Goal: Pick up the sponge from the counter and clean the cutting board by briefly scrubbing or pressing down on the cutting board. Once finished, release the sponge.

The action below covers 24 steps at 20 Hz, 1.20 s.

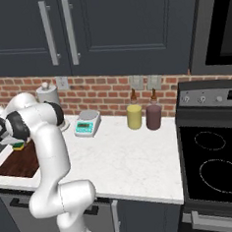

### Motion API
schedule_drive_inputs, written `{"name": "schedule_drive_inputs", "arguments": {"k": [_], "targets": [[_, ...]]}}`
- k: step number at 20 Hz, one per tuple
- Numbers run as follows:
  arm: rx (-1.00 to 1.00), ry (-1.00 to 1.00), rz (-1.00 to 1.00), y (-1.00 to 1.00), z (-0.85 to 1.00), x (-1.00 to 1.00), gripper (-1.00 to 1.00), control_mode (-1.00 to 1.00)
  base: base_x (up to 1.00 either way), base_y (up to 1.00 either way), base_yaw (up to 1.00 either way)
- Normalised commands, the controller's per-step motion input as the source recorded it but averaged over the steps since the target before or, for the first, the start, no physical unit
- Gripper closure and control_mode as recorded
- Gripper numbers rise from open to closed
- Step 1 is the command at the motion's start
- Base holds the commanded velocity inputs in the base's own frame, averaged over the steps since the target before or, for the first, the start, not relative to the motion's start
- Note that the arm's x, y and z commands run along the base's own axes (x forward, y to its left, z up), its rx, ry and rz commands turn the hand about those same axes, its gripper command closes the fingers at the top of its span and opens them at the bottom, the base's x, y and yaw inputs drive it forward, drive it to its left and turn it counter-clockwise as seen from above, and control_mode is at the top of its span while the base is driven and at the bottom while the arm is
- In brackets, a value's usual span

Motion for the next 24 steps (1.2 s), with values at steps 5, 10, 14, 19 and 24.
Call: {"name": "schedule_drive_inputs", "arguments": {"k": [5, 10, 14, 19, 24], "targets": [[0.00, 0.00, 0.00, -0.22, -0.10, -0.01, 1.00, -1.00, 0.00, 0.00, 0.00], [0.03, 0.00, 0.00, -0.51, -0.06, -0.11, 1.00, -1.00, 0.00, 0.00, 0.00], [0.10, 0.00, 0.00, -0.62, -0.04, -0.14, 1.00, -1.00, 0.00, 0.00, 0.00], [0.13, 0.00, 0.00, -0.65, -0.08, -0.13, 1.00, -1.00, 0.00, 0.00, 0.00], [0.16, 0.00, 0.00, -0.60, -0.18, 0.00, 1.00, -1.00, 0.00, 0.00, 0.00]]}}
